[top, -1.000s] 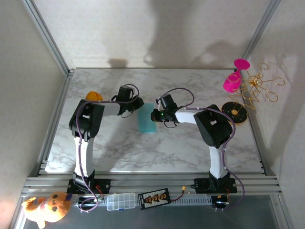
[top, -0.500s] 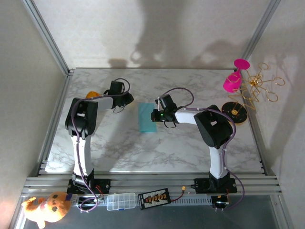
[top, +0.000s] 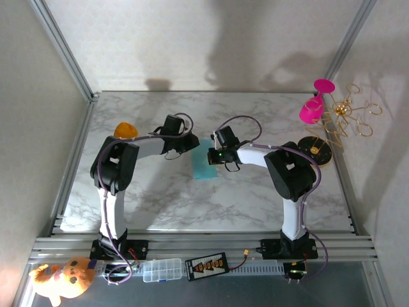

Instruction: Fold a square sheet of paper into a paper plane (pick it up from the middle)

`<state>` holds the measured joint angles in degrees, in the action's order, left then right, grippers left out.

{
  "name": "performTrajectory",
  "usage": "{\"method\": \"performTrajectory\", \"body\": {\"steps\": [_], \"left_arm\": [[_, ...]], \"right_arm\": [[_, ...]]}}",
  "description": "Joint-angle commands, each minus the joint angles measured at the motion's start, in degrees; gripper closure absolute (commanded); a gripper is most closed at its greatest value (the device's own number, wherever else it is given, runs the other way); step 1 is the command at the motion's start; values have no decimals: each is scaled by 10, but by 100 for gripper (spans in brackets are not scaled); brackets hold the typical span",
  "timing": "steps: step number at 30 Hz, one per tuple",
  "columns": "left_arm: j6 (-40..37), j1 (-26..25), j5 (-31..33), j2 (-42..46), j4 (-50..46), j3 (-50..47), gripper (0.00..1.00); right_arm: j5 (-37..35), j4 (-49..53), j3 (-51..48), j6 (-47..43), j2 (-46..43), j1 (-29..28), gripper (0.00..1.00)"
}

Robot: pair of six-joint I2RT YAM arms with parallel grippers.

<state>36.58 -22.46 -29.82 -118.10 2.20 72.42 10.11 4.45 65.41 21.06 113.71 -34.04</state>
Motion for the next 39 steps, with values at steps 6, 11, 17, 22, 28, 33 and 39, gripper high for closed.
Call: {"method": "performTrajectory", "body": {"steps": [6, 11, 17, 22, 28, 33, 39], "left_arm": [[-20, 9, 101, -66, -111, 83, 84], [-1, 41, 113, -79, -98, 84, 84], [2, 73, 110, -89, -92, 100, 84], [-13, 85, 113, -96, -112, 126, 84], [-36, 62, 101, -40, -118, 110, 84], [-8, 39, 62, 17, -53, 36, 84], [8, 4, 46, -8, -36, 29, 85]], "right_arm": [[-94, 222, -55, -16, 75, 16, 100], [-114, 226, -56, -17, 81, 17, 100], [-125, 226, -59, -17, 84, 20, 100], [-126, 225, -59, -16, 84, 21, 100], [-125, 228, -56, -16, 81, 21, 100], [-122, 229, -52, -16, 85, 21, 100], [-107, 226, -47, -16, 80, 21, 99]]}}
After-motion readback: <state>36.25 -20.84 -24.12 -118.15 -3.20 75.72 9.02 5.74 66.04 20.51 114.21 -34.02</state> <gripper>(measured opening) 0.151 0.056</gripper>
